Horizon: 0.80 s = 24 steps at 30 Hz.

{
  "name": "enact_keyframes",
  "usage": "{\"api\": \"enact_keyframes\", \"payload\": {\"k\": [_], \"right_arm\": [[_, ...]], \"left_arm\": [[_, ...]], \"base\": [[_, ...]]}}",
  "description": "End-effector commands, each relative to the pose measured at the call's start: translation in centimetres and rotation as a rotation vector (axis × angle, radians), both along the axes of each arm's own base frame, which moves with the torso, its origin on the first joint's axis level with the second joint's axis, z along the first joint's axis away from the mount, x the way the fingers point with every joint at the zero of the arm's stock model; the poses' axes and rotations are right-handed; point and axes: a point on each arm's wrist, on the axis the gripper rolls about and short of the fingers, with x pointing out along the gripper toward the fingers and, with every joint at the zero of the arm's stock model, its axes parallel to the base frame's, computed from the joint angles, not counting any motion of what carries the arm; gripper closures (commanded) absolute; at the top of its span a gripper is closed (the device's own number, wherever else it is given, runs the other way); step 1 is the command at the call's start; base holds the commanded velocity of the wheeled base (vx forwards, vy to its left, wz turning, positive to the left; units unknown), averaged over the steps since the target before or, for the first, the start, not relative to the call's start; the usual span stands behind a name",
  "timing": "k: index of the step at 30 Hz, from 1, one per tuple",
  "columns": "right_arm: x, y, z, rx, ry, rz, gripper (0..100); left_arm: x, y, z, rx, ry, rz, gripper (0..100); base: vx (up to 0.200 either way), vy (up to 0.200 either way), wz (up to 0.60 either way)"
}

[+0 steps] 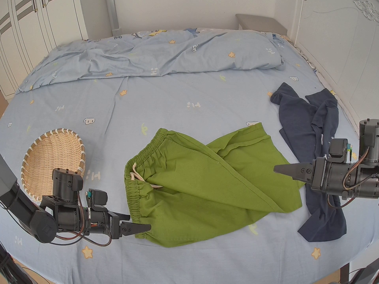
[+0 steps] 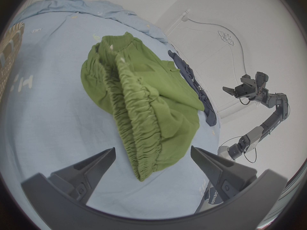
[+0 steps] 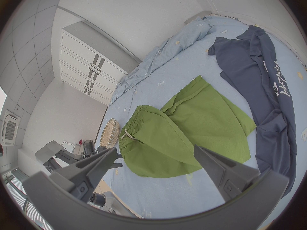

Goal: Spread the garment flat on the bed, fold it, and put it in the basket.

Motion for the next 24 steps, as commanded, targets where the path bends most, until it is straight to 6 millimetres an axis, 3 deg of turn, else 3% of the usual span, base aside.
{"api": "enact_keyframes", "payload": {"k": [1, 24], "right_arm": [[-0.1, 0.0, 0.1, 0.002, -0.003, 0.001, 0], [-0.1, 0.0, 0.0, 0.000, 0.003, 0.004, 0]], "left_arm": [[0.3, 0.1, -0.8, 0.003, 0.030, 0.005, 0], [0.9, -0.5, -2.1, -0.075, 0.030, -0.087, 0]], "base": [[0.000, 0.000, 0.00], [0.000, 0.000, 0.00]]}}
